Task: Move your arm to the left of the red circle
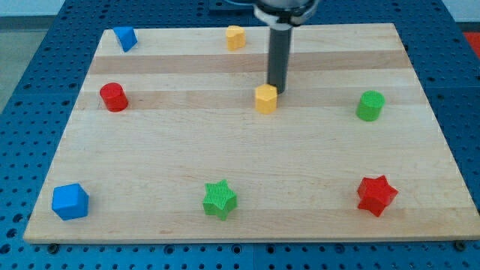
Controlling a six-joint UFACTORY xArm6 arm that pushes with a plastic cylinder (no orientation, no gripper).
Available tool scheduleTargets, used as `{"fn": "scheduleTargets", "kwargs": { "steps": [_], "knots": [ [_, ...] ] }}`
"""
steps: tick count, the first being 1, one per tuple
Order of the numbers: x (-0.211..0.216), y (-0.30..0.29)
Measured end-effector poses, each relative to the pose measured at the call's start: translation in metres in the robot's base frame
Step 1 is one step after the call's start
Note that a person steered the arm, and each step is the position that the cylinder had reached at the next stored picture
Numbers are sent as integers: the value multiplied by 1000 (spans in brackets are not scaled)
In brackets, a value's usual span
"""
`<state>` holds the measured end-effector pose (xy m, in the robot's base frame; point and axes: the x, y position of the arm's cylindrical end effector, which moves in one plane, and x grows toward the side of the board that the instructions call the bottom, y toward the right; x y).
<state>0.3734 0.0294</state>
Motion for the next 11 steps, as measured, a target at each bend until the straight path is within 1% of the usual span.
{"fn": "scheduleTargets", "kwargs": {
  "steps": [1,2,3,4,5,6,7,8,11],
  "knots": [
    [12,-15],
    [6,-17],
    [-6,-60],
    [-6,-151],
    [-17,-220],
    [-28,-220],
    [-28,-239],
    [-28,-331],
    [-16,-334]
  ]
}}
